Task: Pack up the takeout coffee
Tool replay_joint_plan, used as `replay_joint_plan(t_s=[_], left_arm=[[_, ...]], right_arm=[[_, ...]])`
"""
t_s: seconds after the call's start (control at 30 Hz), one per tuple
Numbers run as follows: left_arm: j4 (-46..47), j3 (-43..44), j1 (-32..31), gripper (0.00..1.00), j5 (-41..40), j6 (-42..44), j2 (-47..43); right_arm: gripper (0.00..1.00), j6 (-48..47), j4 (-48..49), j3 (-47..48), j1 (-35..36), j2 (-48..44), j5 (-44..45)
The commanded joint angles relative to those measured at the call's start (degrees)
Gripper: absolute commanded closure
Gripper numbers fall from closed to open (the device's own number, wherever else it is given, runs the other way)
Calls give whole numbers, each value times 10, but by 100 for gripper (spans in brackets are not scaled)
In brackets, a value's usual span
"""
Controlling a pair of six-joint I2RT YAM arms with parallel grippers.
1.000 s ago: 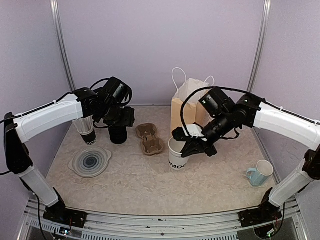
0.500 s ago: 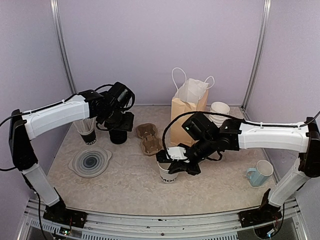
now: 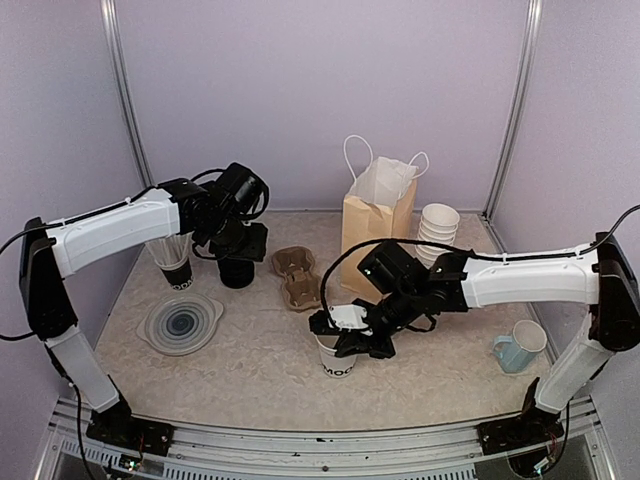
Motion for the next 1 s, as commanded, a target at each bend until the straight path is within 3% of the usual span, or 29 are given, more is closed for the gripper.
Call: replay_joint_plan(t_s=[0.0,0.2,0.43,0.5,0.7,0.97], left_arm=[[4,-2,14,44,12,1,8],[10,5,17,44,14,2,19],[-16,44,22,51,-14,-12,51],[-19,54,27,55,-17,-22,59],[-43,111,36,52,-35,-34,107],[-73,164,47,59,-66,-41,176]], right_arm=[[89,9,19,-9,1,5,-1],[68,0,-31,29,1,-11,-17],[65,-40,-142,86,-25,-60,-95],[64,-40,-125,58,-66,-78,-129],[63,-24,-29,-62,-224,-121,-236],[62,-21,10,-114,-266,-150,-268]])
